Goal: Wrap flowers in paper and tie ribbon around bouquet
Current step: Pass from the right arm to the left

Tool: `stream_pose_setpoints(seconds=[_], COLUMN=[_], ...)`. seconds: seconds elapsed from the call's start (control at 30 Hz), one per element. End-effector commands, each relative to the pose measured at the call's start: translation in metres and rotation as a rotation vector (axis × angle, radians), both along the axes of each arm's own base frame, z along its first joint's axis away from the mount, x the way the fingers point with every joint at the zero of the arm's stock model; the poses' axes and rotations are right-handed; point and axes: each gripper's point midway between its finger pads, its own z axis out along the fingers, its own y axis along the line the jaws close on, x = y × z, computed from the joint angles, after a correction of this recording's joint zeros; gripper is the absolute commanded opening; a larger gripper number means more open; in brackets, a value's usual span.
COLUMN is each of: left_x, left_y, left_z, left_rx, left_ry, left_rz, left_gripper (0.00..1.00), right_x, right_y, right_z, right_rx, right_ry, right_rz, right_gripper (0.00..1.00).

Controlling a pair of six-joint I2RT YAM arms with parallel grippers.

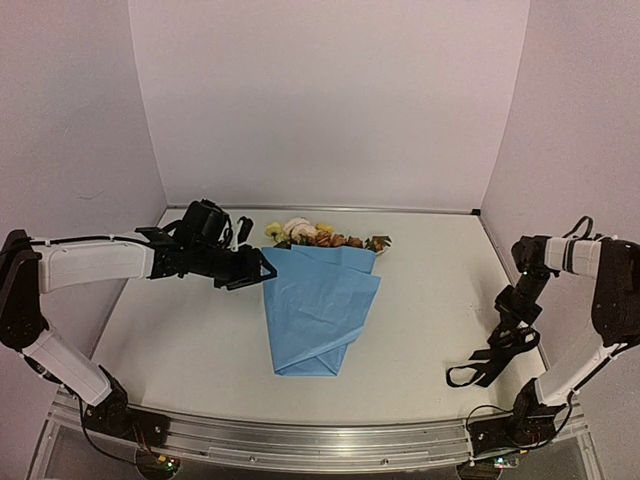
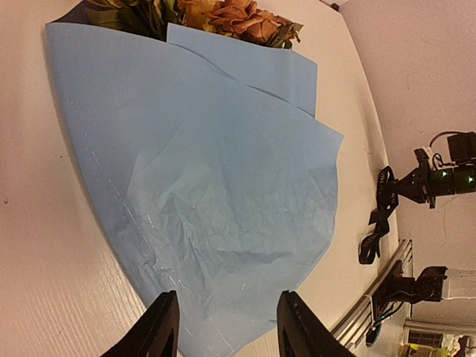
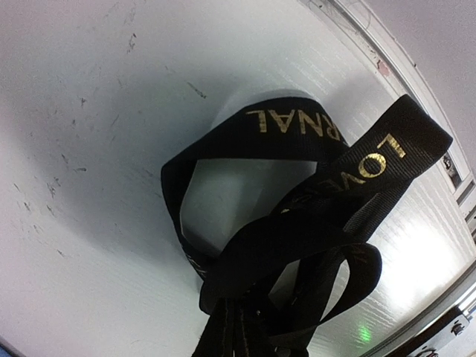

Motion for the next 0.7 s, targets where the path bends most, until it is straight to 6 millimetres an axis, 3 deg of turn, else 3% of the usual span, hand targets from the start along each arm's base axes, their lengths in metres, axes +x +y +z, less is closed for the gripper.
stream_pose_setpoints(seconds=[0.0,0.07,0.43,0.6,0.67], left_x=[-0.002,-0.008,-0.035,-0.054,-0.062], left_y=[-0.023,-0.035,-0.080,-0.095,-0.100], left_z=[0.037,0.041,0.053,0.072,0.072], left_rx=[-0.034,-0.027,0.067,0.009,0.005], left_ry=[-0.133,-0.171,-0.443,-0.574,-0.600], left_rz=[-0.080,-0.119,-0.183,-0.188,-0.212], left_gripper=[0.51,0.53,0.60,0.68,0.71], right_x=[0.009,0.012,0.019,0.010,0.006], right_y=[0.023,0.042,0.208,0.297,0.323], right_z=[0.029,0.044,0.143,0.190,0.203], right_rx=[0.044,0.070,0.368,0.601,0.653], right_ry=[-0.109,-0.154,-0.386,-0.388,-0.384], right_rz=[0.072,0.128,0.475,0.626,0.675], right_gripper=[0.00,0.00,0.00,0.00,0.00])
